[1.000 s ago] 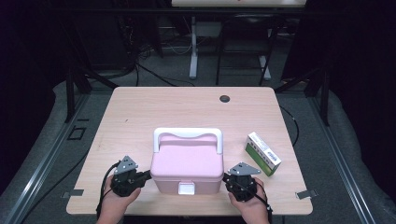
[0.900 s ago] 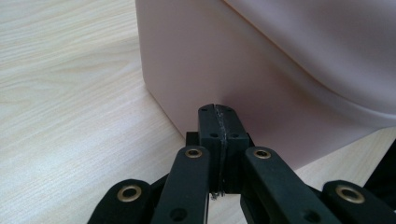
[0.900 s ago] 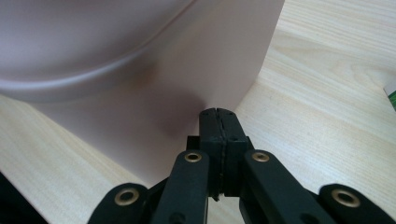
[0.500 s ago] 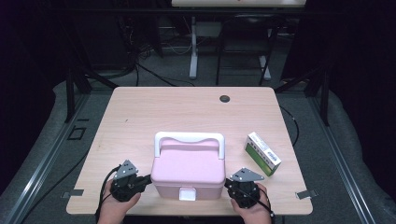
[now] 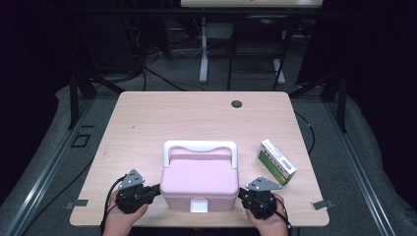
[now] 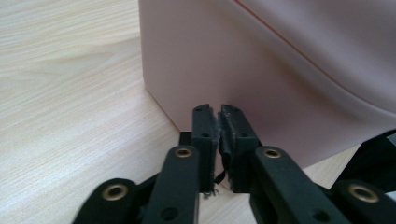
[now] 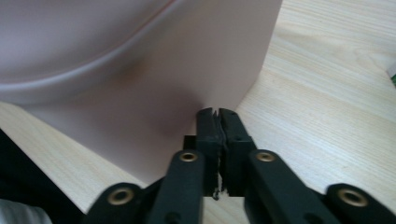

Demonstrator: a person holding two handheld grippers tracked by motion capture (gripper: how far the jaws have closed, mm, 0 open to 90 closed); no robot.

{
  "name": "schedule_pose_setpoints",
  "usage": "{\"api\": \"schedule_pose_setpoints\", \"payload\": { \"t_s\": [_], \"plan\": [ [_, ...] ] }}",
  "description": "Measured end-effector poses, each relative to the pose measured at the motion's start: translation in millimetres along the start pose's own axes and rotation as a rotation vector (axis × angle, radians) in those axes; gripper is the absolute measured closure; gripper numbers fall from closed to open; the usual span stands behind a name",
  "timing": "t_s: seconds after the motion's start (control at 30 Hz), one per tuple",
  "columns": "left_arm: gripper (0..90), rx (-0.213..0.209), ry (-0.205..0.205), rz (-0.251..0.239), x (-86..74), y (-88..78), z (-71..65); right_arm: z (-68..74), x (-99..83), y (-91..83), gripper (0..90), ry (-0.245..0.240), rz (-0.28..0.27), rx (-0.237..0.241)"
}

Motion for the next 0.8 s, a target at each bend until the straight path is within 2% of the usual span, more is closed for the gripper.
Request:
{"api": "schedule_pose_setpoints", "payload": {
  "t_s": [0.03, 0.17, 0.27, 0.3, 0.37, 0.43, 0.53, 0.67, 0.73, 0.8],
  "plan": [
    [80.8, -0.008, -0.021, -0.017, 1.4, -1.6, 2.6, -1.3, 1.0, -0.9, 82.9, 0.004, -0.006, 0.008],
    [74.7, 0.006, -0.035, -0.033, 3.6, -5.9, 9.8, -7.0, 6.2, -6.0, 77.2, 0.007, -0.036, 0.012],
    [69.8, 0.002, -0.053, -0.040, 4.5, -7.9, 12.8, -10.2, 8.7, -8.6, 73.7, 0.006, -0.055, 0.016],
    [67.0, -0.012, -0.059, -0.046, 6.1, -9.8, 15.2, -13.5, 11.2, -11.6, 69.4, 0.003, -0.067, 0.026],
    [65.4, -0.016, -0.054, -0.041, 6.7, -11.2, 16.0, -15.0, 12.1, -12.3, 67.5, -0.001, -0.067, 0.036],
    [60.7, -0.005, -0.045, -0.045, 8.3, -13.4, 17.2, -21.1, 13.4, -14.9, 63.8, 0.003, -0.076, 0.022],
    [57.0, 0.001, -0.034, -0.043, 10.2, -16.3, 18.7, -26.0, 15.7, -20.2, 59.8, 0.019, -0.070, 0.038],
    [56.0, 0.000, -0.045, -0.042, 16.1, -23.8, 22.8, -29.7, 18.0, -25.9, 55.7, 0.006, -0.056, 0.041],
    [54.9, 0.002, -0.039, -0.045, 18.3, -25.8, 23.3, -31.5, 20.8, -28.6, 54.6, 0.011, -0.057, 0.042],
    [52.8, 0.002, -0.026, -0.030, 27.0, -31.4, 24.9, -34.2, 25.7, -31.8, 54.1, 0.025, -0.061, 0.050]
  ]
}}
Point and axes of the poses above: each handheld gripper's, and its own axes: y roughly forward along the jaws, x roughly out of its top, z roughly to its left, the point moved 4 cm from there along y, roughly forward along the jaws, and after that the axes turned 4 degrees about -z, right-handed, at the moved point
